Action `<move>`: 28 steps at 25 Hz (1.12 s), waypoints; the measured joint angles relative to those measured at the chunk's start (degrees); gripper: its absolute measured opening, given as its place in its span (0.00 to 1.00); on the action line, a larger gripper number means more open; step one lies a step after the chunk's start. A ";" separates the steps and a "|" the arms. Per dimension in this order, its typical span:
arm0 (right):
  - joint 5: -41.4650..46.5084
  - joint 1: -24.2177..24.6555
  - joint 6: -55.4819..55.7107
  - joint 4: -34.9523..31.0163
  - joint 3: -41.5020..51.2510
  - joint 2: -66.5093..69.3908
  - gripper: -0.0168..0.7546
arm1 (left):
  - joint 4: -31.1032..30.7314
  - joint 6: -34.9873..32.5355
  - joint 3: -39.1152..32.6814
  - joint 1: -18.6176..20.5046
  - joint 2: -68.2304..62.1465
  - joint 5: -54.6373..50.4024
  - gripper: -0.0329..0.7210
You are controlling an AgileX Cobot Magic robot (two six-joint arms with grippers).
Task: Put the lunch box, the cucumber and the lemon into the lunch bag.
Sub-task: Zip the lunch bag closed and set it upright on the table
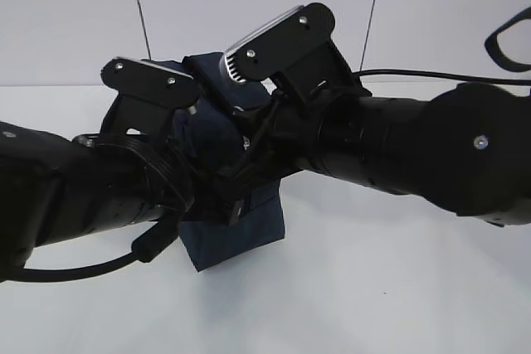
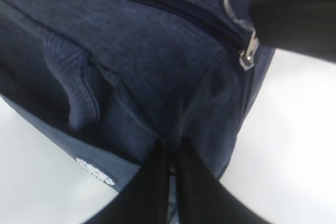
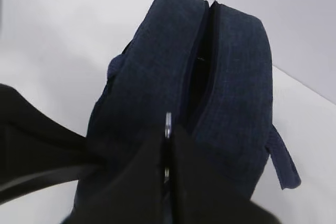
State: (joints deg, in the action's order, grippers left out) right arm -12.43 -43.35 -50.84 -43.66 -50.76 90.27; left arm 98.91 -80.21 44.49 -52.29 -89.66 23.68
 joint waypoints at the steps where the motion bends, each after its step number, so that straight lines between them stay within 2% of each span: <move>1: -0.02 0.00 -0.56 0.00 -0.09 0.00 0.03 | 0.00 0.00 0.00 0.00 0.00 0.00 0.03; 13: 6.62 1.37 -10.40 0.00 -0.44 -1.90 0.03 | -3.33 1.15 -3.09 0.00 1.65 1.61 0.03; 18: 8.25 2.53 -11.00 0.00 -0.44 -2.38 0.03 | -12.72 8.91 -6.18 0.00 4.82 1.71 0.03; 21: 9.26 2.53 -11.27 0.00 -0.56 -2.49 0.03 | -16.29 10.75 -7.78 0.00 5.86 1.15 0.03; 28: 11.74 2.58 -14.08 0.00 -0.68 -2.61 0.03 | -19.22 11.76 -8.22 0.00 5.96 -1.53 0.03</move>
State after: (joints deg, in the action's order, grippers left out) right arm -0.70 -40.78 -64.92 -43.66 -51.44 87.66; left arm 79.69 -68.45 36.27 -52.29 -83.70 22.16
